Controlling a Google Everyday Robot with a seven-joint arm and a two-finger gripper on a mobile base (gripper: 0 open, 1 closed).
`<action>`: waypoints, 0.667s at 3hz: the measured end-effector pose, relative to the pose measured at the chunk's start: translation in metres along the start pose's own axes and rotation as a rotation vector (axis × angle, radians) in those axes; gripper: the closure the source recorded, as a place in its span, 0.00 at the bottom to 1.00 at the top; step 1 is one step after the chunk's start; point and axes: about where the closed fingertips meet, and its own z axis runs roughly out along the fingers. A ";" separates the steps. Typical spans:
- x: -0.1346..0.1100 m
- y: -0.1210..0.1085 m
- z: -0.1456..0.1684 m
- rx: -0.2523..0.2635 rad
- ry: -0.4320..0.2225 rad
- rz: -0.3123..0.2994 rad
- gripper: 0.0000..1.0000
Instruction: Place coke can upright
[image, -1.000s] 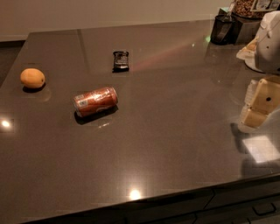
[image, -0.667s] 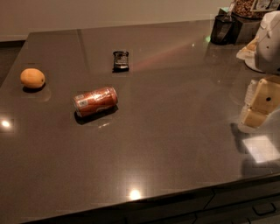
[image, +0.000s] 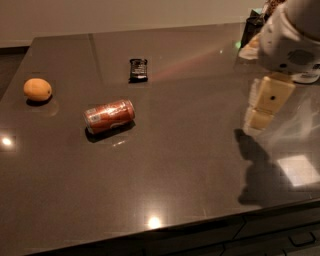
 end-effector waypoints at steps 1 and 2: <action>-0.035 -0.017 0.022 -0.029 -0.035 -0.066 0.00; -0.074 -0.032 0.046 -0.060 -0.062 -0.142 0.00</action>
Offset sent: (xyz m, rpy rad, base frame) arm 0.0808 0.1250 -0.0304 0.0329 0.0460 0.2779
